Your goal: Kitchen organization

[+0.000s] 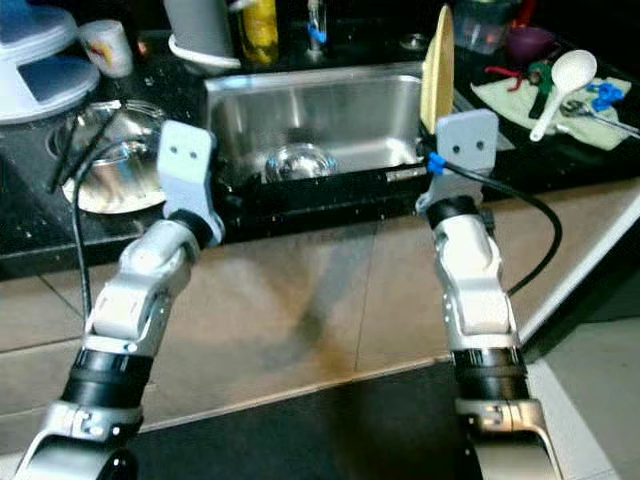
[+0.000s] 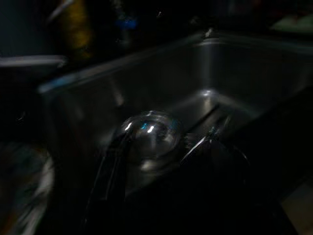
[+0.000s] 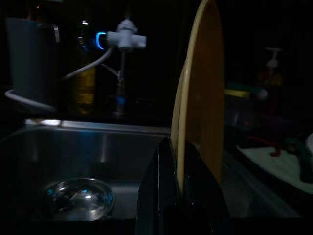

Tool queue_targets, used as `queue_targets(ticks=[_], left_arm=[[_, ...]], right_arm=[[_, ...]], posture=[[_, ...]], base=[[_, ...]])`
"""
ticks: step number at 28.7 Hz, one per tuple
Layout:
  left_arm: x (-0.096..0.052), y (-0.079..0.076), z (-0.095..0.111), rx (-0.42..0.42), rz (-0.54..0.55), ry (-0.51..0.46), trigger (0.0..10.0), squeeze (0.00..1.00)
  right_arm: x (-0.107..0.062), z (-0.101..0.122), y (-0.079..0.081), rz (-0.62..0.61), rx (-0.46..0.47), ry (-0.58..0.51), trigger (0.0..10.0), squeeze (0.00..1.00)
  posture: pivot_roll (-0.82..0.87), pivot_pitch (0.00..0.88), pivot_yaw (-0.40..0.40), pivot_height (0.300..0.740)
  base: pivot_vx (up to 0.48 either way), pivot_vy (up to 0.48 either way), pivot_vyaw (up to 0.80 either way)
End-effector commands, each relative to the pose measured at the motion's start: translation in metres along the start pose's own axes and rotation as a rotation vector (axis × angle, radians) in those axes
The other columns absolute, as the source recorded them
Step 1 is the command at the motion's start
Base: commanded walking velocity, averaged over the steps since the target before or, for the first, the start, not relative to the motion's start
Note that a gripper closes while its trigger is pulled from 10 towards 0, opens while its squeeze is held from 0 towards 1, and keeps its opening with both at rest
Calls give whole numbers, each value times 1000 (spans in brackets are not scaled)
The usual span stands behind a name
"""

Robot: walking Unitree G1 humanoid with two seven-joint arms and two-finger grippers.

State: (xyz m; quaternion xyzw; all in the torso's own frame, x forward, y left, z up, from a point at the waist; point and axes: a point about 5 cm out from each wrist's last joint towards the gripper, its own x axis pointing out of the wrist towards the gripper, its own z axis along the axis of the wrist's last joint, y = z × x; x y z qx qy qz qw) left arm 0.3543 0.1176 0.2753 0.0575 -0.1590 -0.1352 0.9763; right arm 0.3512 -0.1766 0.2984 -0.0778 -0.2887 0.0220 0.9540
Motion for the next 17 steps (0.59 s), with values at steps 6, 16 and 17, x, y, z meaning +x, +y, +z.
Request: queue_targets(ticks=[6,16,17], left_arm=[[-1,-4,-5,5,-30,17,10000,0],[0,-12,-7,16,-78,41,10000,0],[0,-13,-7,13,-81,38,10000,0]], right_arm=[[-3,-5,-3,-14,-2,20,10000,0],[-4,-6,-6,-34,-5,21,10000,0],[-4,-6,-7,-36,-6,21,10000,0]], posture=[[-97,192,17,740],[-95,185,21,740],[-96,184,22,740]], base=[[381,0,0],[258,0,0],[0,0,0]])
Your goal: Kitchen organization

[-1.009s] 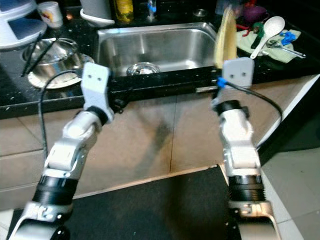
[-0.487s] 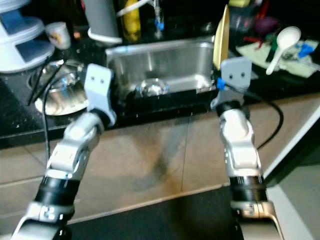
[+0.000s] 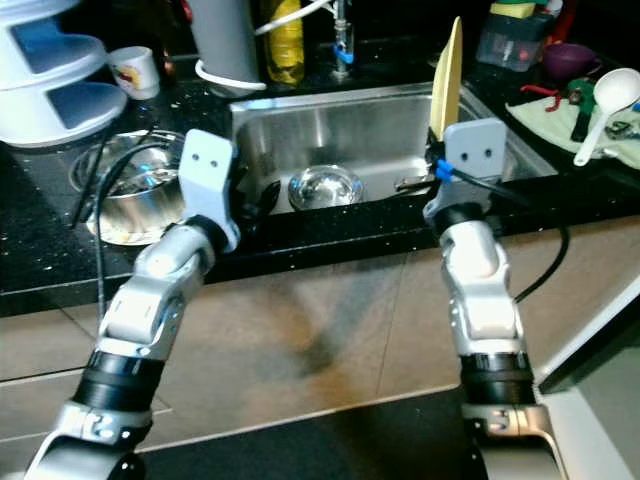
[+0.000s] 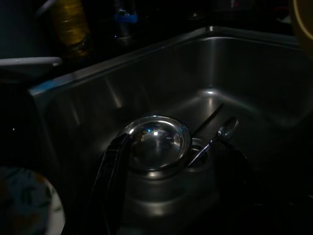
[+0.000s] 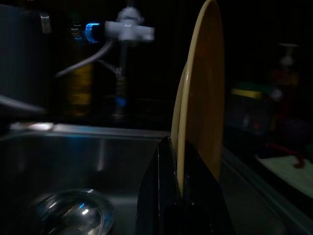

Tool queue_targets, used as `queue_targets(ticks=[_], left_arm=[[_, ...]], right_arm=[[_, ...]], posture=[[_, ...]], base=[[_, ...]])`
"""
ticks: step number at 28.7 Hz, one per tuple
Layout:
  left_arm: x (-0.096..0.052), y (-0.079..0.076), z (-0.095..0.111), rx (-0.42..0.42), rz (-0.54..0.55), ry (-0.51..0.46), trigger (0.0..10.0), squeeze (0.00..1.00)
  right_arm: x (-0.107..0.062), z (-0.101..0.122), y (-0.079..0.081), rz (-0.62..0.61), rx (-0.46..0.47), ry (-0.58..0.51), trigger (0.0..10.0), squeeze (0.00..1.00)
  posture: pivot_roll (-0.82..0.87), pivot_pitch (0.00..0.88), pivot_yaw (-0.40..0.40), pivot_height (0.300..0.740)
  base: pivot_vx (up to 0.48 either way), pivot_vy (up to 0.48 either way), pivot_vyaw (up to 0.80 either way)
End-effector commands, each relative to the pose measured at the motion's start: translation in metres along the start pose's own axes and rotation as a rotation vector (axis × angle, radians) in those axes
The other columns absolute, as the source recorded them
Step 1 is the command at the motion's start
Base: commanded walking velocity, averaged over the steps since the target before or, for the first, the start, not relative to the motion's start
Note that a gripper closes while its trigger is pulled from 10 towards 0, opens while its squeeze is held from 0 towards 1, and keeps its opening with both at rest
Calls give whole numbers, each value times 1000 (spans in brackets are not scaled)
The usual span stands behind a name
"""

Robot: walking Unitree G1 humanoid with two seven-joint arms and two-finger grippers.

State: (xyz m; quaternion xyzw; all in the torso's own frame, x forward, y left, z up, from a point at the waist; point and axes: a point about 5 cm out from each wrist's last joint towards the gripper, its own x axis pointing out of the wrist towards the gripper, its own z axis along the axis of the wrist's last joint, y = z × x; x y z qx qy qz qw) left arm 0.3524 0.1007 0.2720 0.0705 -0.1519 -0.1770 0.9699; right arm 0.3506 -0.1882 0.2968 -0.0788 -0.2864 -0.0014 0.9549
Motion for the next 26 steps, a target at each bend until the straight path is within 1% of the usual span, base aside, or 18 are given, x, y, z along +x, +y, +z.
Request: queue_targets(ticks=[1,12,26], left_arm=[[-3,3,-6,0,5,24,10000,0],[-3,7,-4,7,29,11,10000,0],[-4,7,-6,21,34,15,10000,0]], right_arm=[[-2,-3,4,7,9,12,10000,0],[-2,-4,1,4,6,15,10000,0],[-1,-4,2,9,5,22,10000,0]], posture=[[-96,184,22,740],[-98,191,20,740],[-99,192,18,740]], base=[[0,0,0],[0,0,0],[0,0,0]])
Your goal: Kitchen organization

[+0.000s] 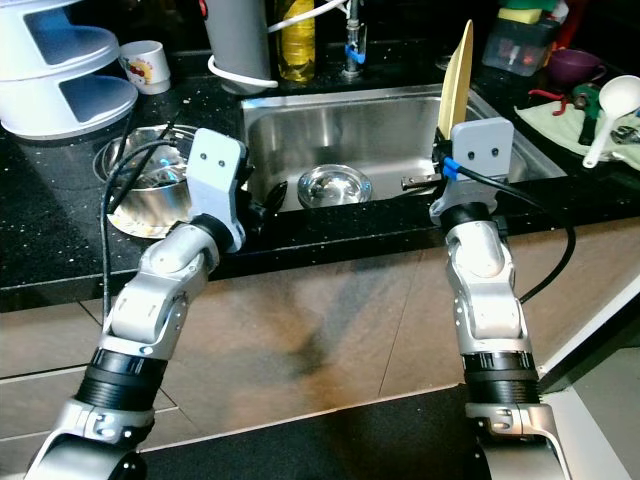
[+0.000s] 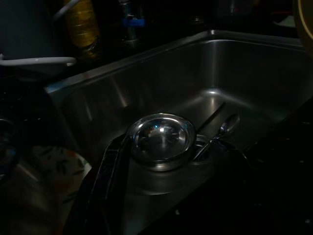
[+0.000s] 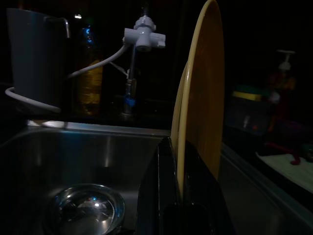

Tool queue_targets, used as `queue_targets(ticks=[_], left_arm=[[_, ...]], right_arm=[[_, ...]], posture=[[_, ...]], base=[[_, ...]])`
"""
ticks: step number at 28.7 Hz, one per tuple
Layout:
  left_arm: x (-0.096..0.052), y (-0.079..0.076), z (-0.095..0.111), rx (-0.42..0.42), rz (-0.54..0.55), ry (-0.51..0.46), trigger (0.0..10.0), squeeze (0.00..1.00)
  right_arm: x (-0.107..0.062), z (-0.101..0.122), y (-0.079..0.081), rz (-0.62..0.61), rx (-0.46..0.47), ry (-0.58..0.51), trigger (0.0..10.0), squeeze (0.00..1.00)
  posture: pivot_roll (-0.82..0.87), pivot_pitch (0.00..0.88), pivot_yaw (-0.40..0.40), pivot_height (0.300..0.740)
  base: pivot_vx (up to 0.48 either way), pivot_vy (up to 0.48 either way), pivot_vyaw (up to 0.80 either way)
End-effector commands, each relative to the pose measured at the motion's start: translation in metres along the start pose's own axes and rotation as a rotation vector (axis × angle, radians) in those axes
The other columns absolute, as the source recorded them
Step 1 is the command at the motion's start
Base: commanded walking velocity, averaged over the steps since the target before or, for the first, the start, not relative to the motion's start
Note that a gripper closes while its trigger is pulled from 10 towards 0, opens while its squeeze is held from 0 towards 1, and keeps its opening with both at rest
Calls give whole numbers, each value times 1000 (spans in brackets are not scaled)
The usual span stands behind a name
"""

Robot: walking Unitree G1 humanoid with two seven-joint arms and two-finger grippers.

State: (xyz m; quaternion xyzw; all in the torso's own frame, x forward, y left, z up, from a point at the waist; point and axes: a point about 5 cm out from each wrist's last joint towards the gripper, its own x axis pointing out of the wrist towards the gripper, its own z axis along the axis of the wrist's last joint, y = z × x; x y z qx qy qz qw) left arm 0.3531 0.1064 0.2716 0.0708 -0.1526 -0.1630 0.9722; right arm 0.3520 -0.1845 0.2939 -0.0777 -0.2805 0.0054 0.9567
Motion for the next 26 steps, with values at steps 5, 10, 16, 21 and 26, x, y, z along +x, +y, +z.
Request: queue_targets(ticks=[5,10,16,21,26], left_arm=[[-3,1,-7,33,1,18,10000,0],[-3,-1,-8,3,-1,22,10000,0],[-3,-2,-8,18,-10,26,10000,0],[-2,-2,-8,33,-6,27,10000,0],[-2,0,-8,31,1,25,10000,0]], right_arm=[[-2,-5,0,8,4,35,10000,0],[-3,-7,2,17,8,50,10000,0],[-3,-8,2,16,10,55,10000,0],[-3,-8,3,18,12,54,10000,0],[-3,-7,3,18,12,55,10000,0]], posture=[[-103,197,16,740],[-103,197,16,740],[-104,199,17,740],[-104,199,17,740],[-104,199,17,740]], base=[[0,0,0],[0,0,0],[0,0,0],[0,0,0],[0,-199,0]])
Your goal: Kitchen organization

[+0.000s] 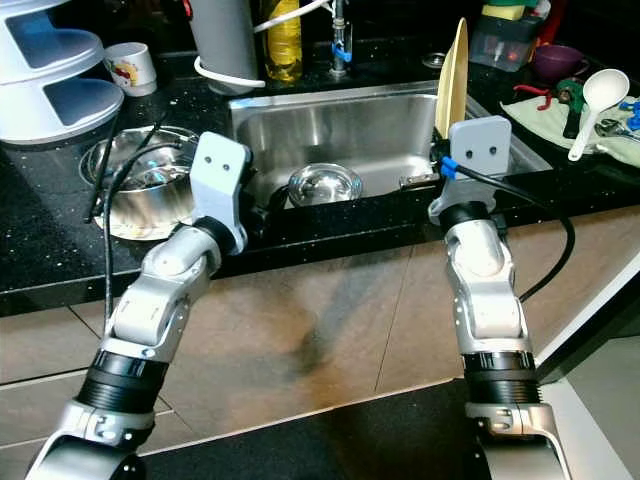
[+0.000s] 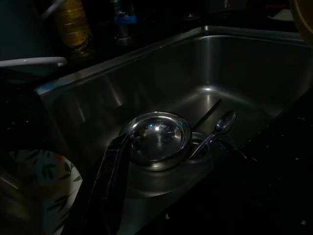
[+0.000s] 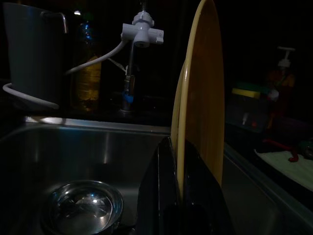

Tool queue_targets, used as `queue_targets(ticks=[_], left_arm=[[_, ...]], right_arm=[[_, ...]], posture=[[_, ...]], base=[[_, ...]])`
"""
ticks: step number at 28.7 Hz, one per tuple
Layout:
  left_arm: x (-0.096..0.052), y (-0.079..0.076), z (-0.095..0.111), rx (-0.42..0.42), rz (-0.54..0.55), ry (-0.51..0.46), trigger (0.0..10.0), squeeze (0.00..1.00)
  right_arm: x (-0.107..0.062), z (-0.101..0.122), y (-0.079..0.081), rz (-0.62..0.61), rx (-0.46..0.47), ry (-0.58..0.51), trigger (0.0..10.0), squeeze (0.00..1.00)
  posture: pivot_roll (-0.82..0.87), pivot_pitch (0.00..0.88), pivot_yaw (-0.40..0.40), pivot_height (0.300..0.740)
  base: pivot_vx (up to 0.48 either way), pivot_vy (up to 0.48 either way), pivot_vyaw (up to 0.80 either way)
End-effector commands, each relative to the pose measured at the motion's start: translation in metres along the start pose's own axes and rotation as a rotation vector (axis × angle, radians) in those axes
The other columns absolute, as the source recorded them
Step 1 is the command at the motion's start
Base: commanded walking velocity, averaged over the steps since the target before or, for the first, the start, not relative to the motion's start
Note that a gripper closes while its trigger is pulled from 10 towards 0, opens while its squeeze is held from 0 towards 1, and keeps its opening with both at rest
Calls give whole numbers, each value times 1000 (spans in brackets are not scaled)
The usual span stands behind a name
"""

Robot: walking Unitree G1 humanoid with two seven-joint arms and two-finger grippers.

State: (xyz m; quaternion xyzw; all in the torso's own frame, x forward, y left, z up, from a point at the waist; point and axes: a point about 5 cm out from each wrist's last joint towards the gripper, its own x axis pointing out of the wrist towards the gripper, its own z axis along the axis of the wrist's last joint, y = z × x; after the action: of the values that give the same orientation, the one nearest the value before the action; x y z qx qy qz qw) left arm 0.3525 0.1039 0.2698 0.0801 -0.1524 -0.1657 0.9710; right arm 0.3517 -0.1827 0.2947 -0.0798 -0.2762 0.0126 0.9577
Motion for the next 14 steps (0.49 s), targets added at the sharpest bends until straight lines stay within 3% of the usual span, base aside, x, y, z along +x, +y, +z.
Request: queue_targets(ticks=[1,14], left_arm=[[-2,3,-6,13,13,22,10000,0],[-3,5,-7,2,28,26,10000,0]], right_arm=[[-3,-9,1,3,12,47,10000,0],[-3,-7,2,6,9,43,10000,0]], posture=[[-104,200,17,740],[-106,202,13,740]], base=[[0,-375,0],[0,-376,0]])
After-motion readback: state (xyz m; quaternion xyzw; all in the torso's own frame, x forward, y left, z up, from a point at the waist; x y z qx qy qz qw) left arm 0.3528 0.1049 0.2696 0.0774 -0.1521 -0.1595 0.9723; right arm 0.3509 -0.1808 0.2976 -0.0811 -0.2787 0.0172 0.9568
